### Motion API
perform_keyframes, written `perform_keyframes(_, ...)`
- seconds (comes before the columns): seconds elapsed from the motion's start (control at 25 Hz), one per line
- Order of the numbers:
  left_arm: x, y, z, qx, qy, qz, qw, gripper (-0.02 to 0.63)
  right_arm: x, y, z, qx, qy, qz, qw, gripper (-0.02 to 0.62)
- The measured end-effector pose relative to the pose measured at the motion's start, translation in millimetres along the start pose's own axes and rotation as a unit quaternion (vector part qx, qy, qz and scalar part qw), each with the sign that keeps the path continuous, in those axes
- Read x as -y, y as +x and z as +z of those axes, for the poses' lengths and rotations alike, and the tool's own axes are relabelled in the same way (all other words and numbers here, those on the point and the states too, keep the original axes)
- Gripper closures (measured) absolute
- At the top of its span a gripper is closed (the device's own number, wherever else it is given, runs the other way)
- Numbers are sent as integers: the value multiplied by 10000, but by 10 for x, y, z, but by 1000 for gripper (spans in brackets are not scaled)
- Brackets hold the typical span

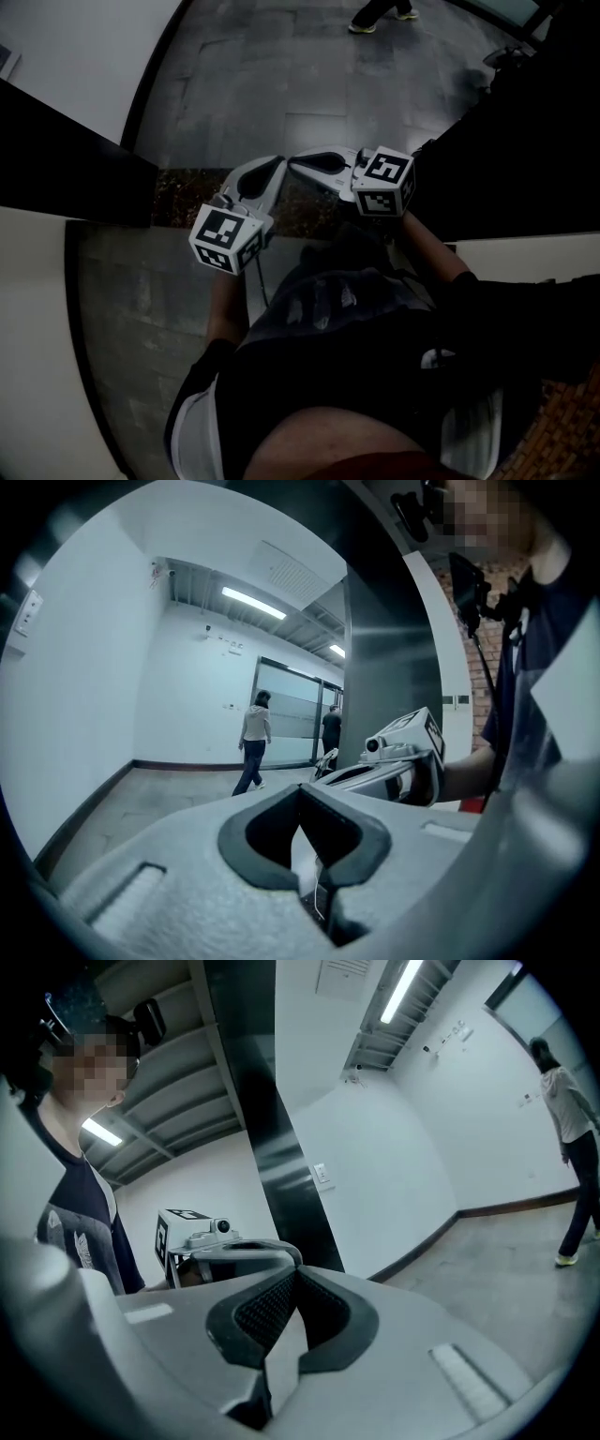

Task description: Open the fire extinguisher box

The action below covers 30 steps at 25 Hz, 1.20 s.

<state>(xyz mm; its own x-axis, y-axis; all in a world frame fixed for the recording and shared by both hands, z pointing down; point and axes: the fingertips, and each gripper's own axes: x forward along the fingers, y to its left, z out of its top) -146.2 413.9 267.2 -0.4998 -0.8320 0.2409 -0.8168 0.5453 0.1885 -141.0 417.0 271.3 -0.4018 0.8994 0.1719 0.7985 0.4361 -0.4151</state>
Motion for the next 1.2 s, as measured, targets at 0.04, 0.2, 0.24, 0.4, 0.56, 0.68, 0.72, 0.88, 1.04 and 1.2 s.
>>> perform_keyframes(0.04, -34, 27, 17, -20, 17, -17, 10000, 604, 53, 14, 4, -16, 28, 40, 10000, 595)
perform_keyframes(0.2, -215, 185, 68, -37, 124, 5, 9999, 604, 309, 39, 132, 156, 177, 89, 9997, 595)
perform_keyframes(0.24, -265, 225, 50, -56, 140, 41, 9999, 604, 358, 61, 140, 215, 136, 101, 9996, 594)
perform_keyframes(0.4, -431, 484, -117, -357, 227, 63, 9991, 604, 635, 108, 53, 290, 34, 138, 9995, 595)
perform_keyframes(0.56, -555, 894, -215, -693, 264, -12, 9972, 604, 1024, -52, 120, 533, 290, 120, 9981, 594)
perform_keyframes(0.68, -679, 1195, -185, -711, 204, -47, 9972, 604, 1330, -168, 185, 589, 336, 65, 9977, 594)
perform_keyframes(0.72, -745, 1310, -155, -714, 139, -59, 9973, 604, 1452, -197, 225, 544, 344, 69, 9979, 594)
perform_keyframes(0.88, -1080, 1869, 104, -747, -83, -3, 9972, 604, 2039, -342, 519, 498, 410, 70, 9979, 595)
perform_keyframes(1.04, -1277, 2103, 133, -687, 11, -5, 9976, 604, 2283, -365, 520, 510, 472, -16, 9976, 594)
perform_keyframes(1.2, -1366, 2196, 107, -518, 222, 35, 9984, 604, 2403, -365, 420, 452, 406, -91, 9981, 594)
